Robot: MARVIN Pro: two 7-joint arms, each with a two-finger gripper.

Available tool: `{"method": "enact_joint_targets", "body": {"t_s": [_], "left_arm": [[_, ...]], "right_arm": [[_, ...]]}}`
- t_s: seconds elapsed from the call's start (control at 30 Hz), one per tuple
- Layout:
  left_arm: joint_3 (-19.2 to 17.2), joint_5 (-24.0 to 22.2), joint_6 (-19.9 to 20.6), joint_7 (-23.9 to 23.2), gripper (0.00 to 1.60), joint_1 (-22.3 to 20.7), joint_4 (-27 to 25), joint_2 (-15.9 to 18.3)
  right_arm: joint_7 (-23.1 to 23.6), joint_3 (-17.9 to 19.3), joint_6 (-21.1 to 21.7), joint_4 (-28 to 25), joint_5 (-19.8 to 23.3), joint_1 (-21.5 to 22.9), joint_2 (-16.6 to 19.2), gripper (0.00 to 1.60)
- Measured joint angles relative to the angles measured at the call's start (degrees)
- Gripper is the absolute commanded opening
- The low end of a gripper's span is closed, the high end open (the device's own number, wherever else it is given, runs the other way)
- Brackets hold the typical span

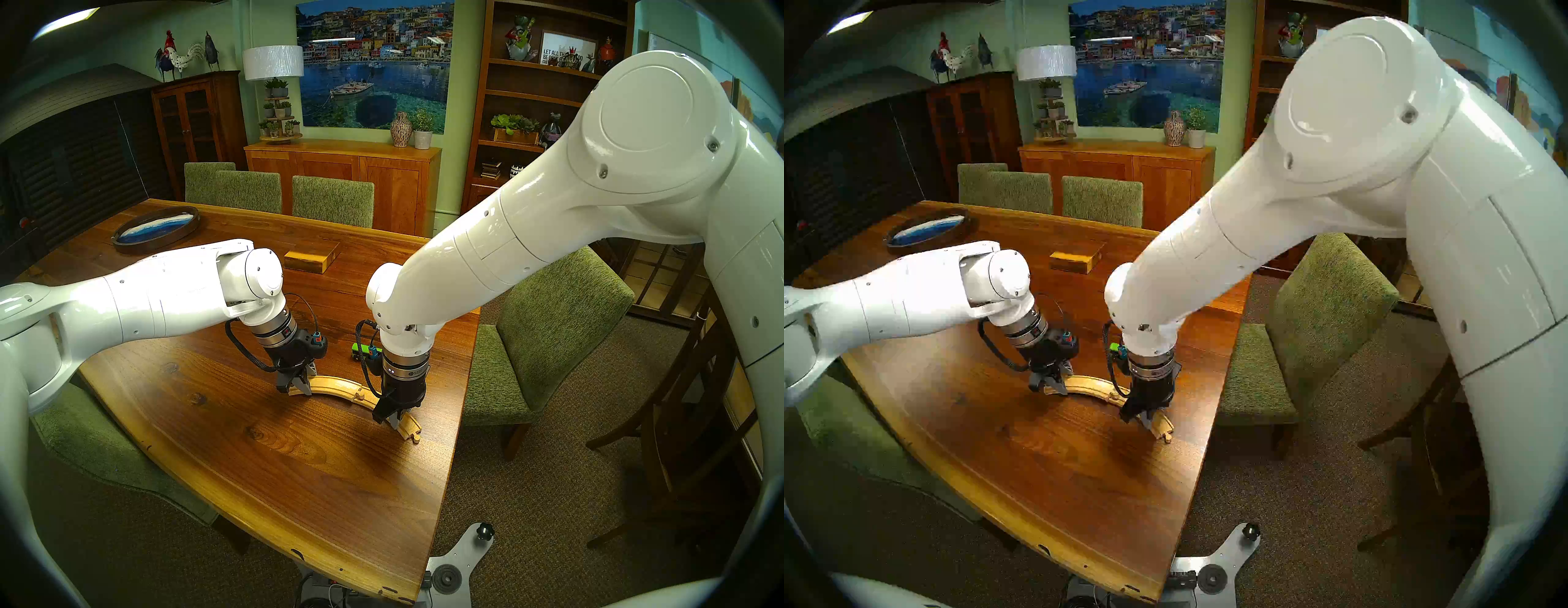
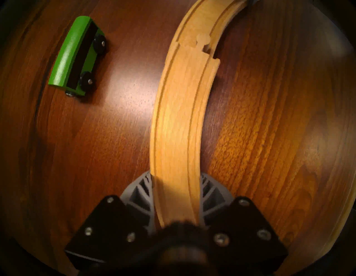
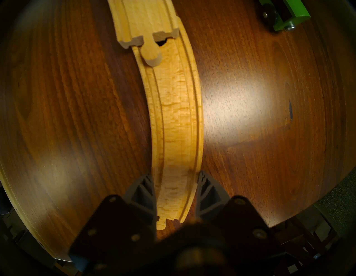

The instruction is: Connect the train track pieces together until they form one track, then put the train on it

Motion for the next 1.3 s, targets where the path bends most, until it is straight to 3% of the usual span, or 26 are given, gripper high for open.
{"method": "enact_joint_targets", "body": {"t_s": [0.7,1.3], "left_arm": [[-1.23,-1.49,5.19,-2.51,0.00,-1.08,-3.06,2.64],[-1.31,-1.69,13.80,-1.18,0.00,-1.14,-5.41,2.26]], "right_arm": [[0.03,-0.02,0.00,0.01,0.00,0.00,0.00,0.00],[0.03,-0.03,-0.02,0.00,0.01,0.01,0.00,0.00]]}}
